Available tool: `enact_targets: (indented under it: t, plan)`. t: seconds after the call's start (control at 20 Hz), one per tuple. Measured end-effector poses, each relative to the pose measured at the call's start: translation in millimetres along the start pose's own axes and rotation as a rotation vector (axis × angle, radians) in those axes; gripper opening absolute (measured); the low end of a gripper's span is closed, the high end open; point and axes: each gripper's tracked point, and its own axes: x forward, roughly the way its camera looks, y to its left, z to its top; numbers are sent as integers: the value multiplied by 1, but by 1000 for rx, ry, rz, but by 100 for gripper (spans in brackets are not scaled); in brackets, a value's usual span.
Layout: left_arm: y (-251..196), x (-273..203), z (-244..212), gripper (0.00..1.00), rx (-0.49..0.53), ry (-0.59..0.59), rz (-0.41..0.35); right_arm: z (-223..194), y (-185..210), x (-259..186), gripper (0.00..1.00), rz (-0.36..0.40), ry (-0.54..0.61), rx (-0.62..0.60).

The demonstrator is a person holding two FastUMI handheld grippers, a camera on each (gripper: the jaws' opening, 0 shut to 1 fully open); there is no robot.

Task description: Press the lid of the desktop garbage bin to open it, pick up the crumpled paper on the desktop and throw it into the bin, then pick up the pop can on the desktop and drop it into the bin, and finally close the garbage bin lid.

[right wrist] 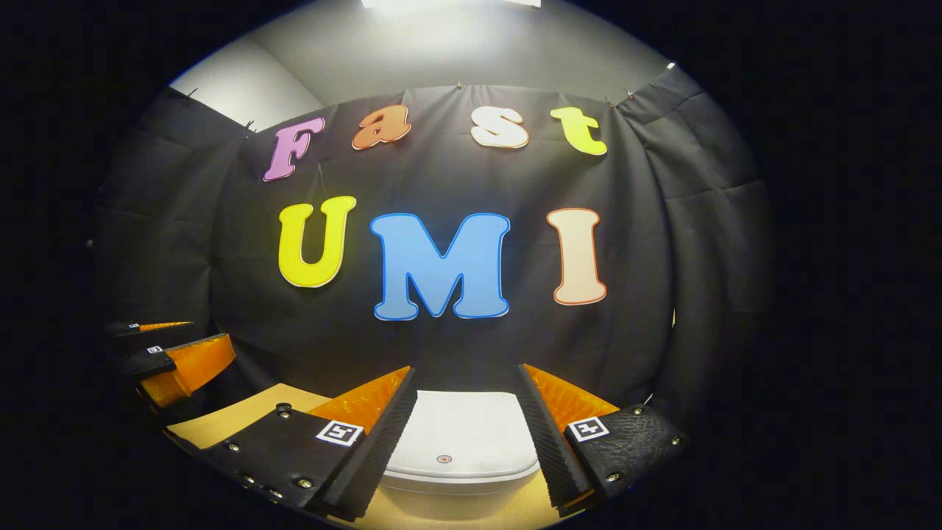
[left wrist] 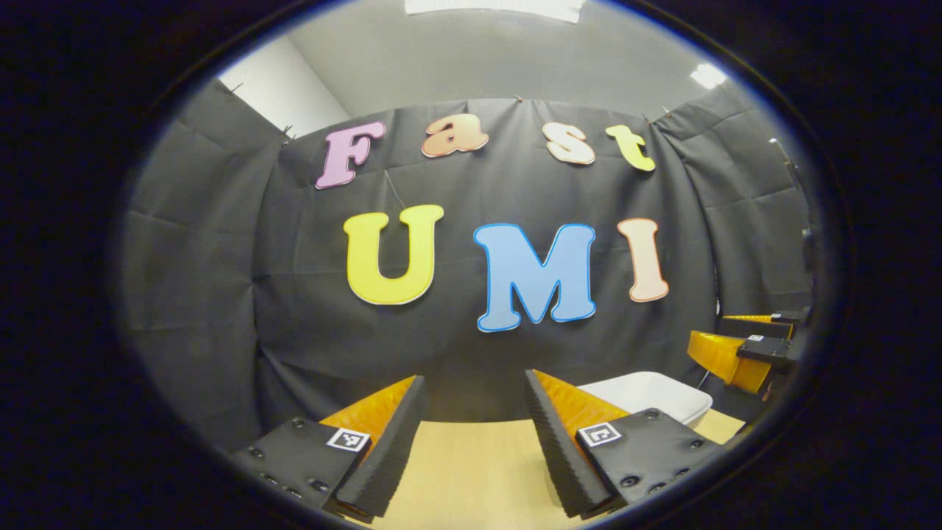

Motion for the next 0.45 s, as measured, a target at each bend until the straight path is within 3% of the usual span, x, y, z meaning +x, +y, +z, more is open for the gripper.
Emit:
enact_targets:
  t: [0.2, 0.45]
  plan:
    - [-4, -2, 0, 94, -19, 6, -6, -5, 0, -4, 86, 2, 17, 2]
    - [-1, -3, 0, 95, -27, 7, 13, -6, 1, -5, 88, 9, 22, 4]
